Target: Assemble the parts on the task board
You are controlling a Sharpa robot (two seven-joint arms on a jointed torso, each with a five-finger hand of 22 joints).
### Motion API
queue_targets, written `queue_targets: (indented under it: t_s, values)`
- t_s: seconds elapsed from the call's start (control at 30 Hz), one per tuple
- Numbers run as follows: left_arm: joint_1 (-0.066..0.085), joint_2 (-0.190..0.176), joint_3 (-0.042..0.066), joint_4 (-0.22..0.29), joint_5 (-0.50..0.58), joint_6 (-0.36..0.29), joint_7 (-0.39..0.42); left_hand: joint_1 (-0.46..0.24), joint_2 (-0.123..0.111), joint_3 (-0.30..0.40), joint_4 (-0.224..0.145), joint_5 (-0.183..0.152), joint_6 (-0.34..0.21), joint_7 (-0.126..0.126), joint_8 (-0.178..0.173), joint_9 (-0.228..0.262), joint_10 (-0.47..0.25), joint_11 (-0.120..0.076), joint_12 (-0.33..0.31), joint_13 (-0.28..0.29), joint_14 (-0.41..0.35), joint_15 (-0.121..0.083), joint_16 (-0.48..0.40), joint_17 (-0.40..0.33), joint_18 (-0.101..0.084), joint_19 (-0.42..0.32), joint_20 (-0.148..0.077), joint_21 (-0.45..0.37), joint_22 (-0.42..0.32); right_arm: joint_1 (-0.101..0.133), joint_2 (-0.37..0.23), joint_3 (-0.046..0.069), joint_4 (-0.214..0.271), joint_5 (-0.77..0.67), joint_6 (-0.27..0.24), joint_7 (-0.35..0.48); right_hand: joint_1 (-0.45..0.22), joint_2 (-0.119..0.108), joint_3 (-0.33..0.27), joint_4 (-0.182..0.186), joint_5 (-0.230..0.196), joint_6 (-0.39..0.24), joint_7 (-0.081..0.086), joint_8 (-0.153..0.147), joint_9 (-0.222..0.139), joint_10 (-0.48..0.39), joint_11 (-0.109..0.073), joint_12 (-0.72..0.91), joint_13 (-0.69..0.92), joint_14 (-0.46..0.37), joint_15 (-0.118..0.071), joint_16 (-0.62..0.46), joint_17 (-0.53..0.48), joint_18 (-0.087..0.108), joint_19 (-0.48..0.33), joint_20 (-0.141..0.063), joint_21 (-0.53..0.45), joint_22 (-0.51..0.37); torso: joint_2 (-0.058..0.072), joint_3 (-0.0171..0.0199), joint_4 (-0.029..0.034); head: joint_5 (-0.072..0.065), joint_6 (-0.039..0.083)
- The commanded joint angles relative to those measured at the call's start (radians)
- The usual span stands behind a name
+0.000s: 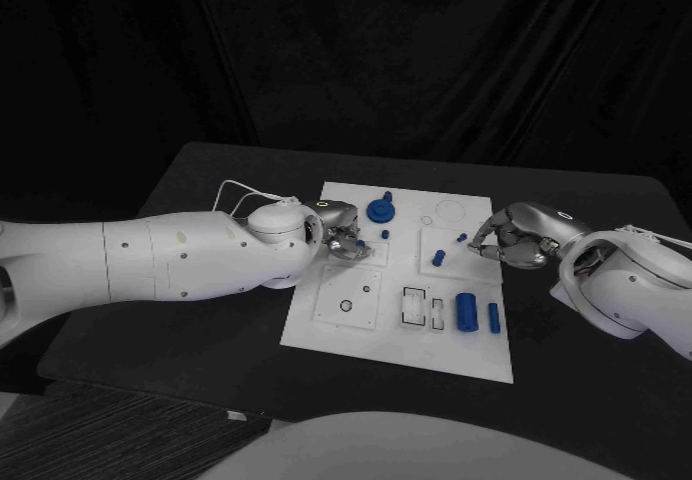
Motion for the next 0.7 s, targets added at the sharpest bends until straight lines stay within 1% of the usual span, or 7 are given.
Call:
queue_targets:
  t_s: [0.03,0.23,0.3,0.4,0.43,0.47,0.7]
  values:
    - [-0.006,0.000,-0.003,0.005,0.001,0.023,0.004,-0.005,0.015,-0.052,0.011,-0.002,0.002,0.003,-0.023,-0.046,0.108,-0.011,0.022,0.261,0.104,-0.013,0.014,0.266,-0.016,0.057,-0.008,-0.014,0.223,-0.003,0.000,0.001,0.000,-0.002,0.009,-0.022,0.015,0.007,0.014,-0.002,0.029,-0.009,-0.003,0.023,0.016,0.106,0.002,0.017,0.264,0.073,0.000,-0.010,0.164,0.020,-0.003,0.000,-0.029,0.156,0.000,-0.0001,0.0001,0.000,0.000]
    - [-0.006,0.000,-0.003,0.004,0.001,0.024,-0.005,-0.020,0.018,-0.107,0.057,-0.043,0.007,0.004,-0.027,-0.048,0.108,-0.011,0.022,0.261,0.104,-0.013,0.014,0.266,-0.015,0.056,-0.008,-0.018,0.222,-0.003,0.000,0.001,0.000,-0.002,0.013,-0.023,0.018,0.007,0.016,-0.003,0.033,-0.009,-0.002,0.024,0.016,0.106,0.002,0.017,0.264,0.072,0.000,-0.011,0.163,0.021,-0.004,0.000,-0.032,0.155,0.000,0.0001,0.0003,0.001,0.000]
    - [-0.006,0.001,-0.003,0.002,0.001,0.023,-0.009,-0.027,0.023,-0.138,0.083,-0.080,0.009,0.004,-0.028,-0.049,0.108,-0.012,0.022,0.261,0.104,-0.013,0.014,0.266,-0.015,0.056,-0.008,-0.020,0.222,-0.003,0.000,0.001,0.000,-0.002,0.015,-0.024,0.020,0.007,0.017,-0.003,0.035,-0.009,-0.002,0.024,0.016,0.106,0.002,0.017,0.264,0.072,0.000,-0.011,0.163,0.021,-0.005,0.000,-0.033,0.155,0.000,0.0002,0.0001,0.001,0.000]
    - [-0.006,0.001,-0.003,0.000,0.001,0.021,-0.014,-0.036,0.031,-0.168,0.112,-0.108,0.013,0.003,-0.029,-0.049,0.108,-0.011,0.022,0.261,0.104,-0.013,0.014,0.266,-0.014,0.055,-0.008,-0.022,0.222,-0.003,0.000,0.001,0.000,-0.002,0.017,-0.025,0.020,0.007,0.017,-0.003,0.035,-0.009,-0.002,0.024,0.016,0.106,0.002,0.017,0.264,0.072,0.000,-0.011,0.163,0.021,-0.005,0.000,-0.033,0.155,0.001,-0.0001,0.0005,-0.001,0.000]
    - [-0.006,0.001,-0.003,-0.001,0.001,0.021,-0.016,-0.038,0.033,-0.173,0.118,-0.112,0.014,0.003,-0.029,-0.049,0.108,-0.011,0.022,0.261,0.104,-0.014,0.014,0.266,-0.014,0.055,-0.008,-0.023,0.221,-0.003,0.000,0.001,0.000,-0.002,0.017,-0.025,0.020,0.007,0.017,-0.003,0.035,-0.009,-0.002,0.024,0.016,0.106,0.002,0.017,0.264,0.072,0.000,-0.011,0.163,0.021,-0.005,0.000,-0.033,0.155,0.001,-0.0001,0.0005,-0.001,0.000]
    - [-0.006,0.002,-0.003,-0.002,0.001,0.021,-0.017,-0.042,0.038,-0.192,0.137,-0.121,0.017,0.003,-0.029,-0.048,0.108,-0.012,0.022,0.261,0.104,-0.014,0.014,0.266,-0.014,0.056,-0.009,-0.023,0.222,-0.003,0.000,0.001,0.000,-0.002,0.018,-0.025,0.022,0.006,0.018,-0.004,0.037,-0.009,-0.002,0.025,0.016,0.106,0.002,0.017,0.264,0.072,0.001,-0.011,0.163,0.021,-0.005,0.000,-0.033,0.155,0.001,-0.0001,0.0004,-0.001,0.000]
    - [-0.006,0.003,-0.003,-0.006,0.001,0.031,-0.026,-0.036,0.043,-0.206,0.147,-0.118,0.028,-0.001,-0.024,-0.044,0.108,-0.014,0.022,0.261,0.104,-0.016,0.014,0.266,-0.014,0.055,-0.010,-0.024,0.222,-0.003,-0.001,0.001,0.001,-0.002,0.022,-0.027,0.022,0.006,0.018,-0.004,0.037,-0.009,-0.002,0.025,0.016,0.106,0.002,0.017,0.264,0.072,0.001,-0.011,0.163,0.021,-0.005,0.000,-0.033,0.155,0.000,-0.0001,-0.0001,-0.001,0.000]
